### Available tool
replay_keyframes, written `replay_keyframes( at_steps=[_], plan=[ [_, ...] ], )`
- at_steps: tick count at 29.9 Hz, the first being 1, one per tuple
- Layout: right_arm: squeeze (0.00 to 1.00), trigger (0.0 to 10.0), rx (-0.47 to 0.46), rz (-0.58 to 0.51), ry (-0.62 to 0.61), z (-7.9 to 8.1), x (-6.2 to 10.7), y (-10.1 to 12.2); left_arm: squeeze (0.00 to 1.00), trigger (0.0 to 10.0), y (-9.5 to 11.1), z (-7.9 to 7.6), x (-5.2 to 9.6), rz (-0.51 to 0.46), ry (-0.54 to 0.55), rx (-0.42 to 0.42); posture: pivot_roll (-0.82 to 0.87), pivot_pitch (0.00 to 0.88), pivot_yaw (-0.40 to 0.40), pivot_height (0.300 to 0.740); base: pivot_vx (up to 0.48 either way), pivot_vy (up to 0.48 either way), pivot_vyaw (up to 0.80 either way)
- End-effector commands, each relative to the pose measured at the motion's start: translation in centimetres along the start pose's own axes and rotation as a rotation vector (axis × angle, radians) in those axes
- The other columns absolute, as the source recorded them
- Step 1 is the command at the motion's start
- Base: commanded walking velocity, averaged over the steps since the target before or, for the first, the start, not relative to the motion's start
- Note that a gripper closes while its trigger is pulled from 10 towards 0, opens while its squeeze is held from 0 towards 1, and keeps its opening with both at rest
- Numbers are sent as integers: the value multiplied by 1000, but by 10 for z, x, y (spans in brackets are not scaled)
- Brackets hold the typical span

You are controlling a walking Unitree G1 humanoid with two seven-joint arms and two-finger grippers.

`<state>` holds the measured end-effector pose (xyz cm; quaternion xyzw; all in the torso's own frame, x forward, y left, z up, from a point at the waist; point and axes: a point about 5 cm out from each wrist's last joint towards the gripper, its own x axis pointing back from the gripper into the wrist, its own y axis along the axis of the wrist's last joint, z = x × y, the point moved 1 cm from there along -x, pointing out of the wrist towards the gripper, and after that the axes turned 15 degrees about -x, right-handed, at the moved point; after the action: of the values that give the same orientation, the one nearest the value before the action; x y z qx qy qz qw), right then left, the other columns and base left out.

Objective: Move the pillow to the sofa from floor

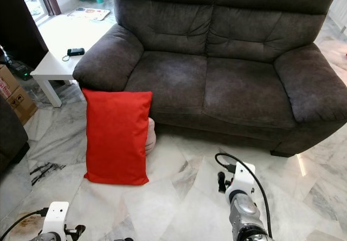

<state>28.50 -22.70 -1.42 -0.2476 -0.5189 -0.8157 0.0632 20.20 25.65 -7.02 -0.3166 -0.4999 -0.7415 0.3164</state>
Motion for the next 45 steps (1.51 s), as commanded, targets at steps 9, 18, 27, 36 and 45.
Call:
replay_keyframes(
  at_steps=[9, 18, 27, 36, 45],
  plan=[
    [0, 10000, -22, -512, 228, 53, -11, 161, 0, 10000, -2, 4, 1, 6, 21, 3, 75, 70, -5, 740, 0, 0, 0],
    [0, 10000, 16, -572, 340, 80, -7, 188, 0, 10000, -2, 4, 0, 4, 21, 5, 76, 72, -6, 740, 0, 0, 0],
    [0, 10000, 133, 54, -96, -49, 8, 14, 0, 10000, -3, 2, 1, 10, 14, 8, 68, 85, -10, 740, 0, 0, 0],
    [0, 10000, 162, 487, -365, -128, 101, -112, 0, 10000, -7, 4, 1, 18, 9, -11, 59, 97, 2, 740, 0, 0, 0],
    [0, 10000, 92, 510, -334, -113, 109, -133, 0, 10000, -8, 5, 2, 13, -5, -2, 51, 100, 9, 740, 0, 0, 0]
  ],
)
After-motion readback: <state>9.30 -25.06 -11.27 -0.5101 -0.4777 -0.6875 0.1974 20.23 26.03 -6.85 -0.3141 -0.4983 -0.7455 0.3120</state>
